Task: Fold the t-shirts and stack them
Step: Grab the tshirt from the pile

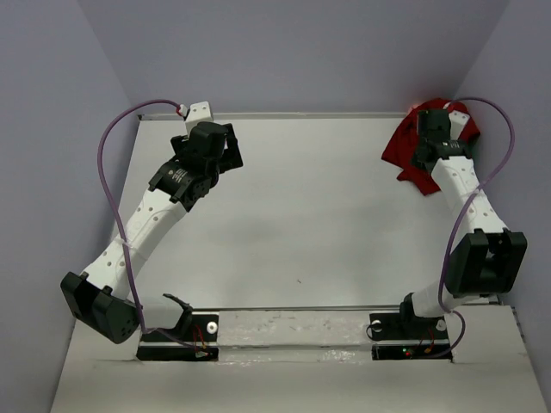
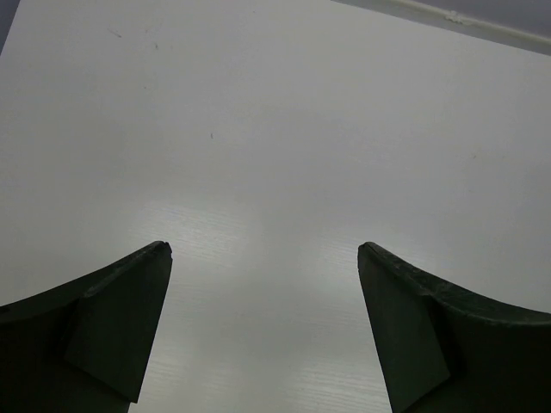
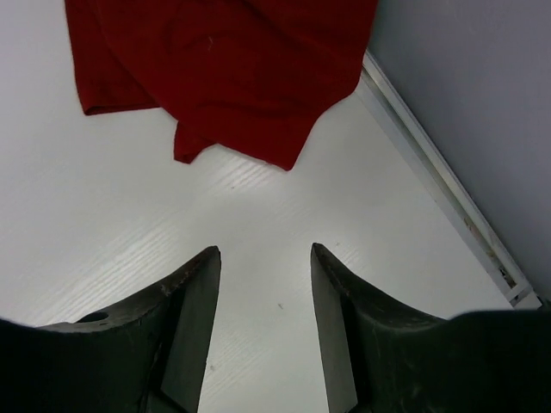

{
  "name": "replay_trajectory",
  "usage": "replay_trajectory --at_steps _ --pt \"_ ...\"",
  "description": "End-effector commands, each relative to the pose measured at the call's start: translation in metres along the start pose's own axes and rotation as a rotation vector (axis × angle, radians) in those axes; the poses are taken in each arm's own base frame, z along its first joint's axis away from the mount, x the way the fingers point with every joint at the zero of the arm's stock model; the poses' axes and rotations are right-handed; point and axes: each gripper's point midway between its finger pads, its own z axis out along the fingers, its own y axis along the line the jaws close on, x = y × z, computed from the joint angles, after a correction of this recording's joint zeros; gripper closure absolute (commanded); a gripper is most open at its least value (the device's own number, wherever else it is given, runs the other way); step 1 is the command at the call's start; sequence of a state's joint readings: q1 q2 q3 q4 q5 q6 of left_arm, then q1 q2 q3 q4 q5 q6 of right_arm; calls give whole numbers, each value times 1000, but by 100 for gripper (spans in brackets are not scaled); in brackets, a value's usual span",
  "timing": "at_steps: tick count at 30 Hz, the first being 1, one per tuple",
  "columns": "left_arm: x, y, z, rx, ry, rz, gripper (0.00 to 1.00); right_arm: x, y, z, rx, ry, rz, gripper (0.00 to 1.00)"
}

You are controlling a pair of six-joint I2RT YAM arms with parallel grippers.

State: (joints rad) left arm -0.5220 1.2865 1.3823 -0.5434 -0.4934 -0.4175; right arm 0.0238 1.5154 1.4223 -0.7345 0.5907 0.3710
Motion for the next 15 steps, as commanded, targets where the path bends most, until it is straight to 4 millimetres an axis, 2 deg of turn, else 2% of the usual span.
replay_trajectory --at_steps 1,2,5,6,7,9,12,14,15 --pt "-9 -2 -4 17 -37 -15 1 -9 1 25 -51 16 84 47" --pt "-9 -3 -4 20 -35 -17 1 -8 2 31 -62 23 83 47" --pt "-7 -5 -2 24 -26 -14 1 0 -2 65 -62 65 122 47" --pt "-6 -6 -1 23 -22 -15 1 3 -9 79 -60 91 140 47" --pt "-5 -6 -1 25 -18 -13 1 13 2 95 -105 145 126 47" --pt "-7 -6 -2 24 -23 -17 1 26 11 112 -124 171 101 45" --pt "-8 -5 -3 18 -24 -15 1 31 17 123 -141 153 102 42" --pt "-11 -5 -5 24 -32 -22 1 44 15 135 -131 178 88 42" --pt "-10 -5 -5 27 -32 -21 1 43 15 142 -140 164 98 42"
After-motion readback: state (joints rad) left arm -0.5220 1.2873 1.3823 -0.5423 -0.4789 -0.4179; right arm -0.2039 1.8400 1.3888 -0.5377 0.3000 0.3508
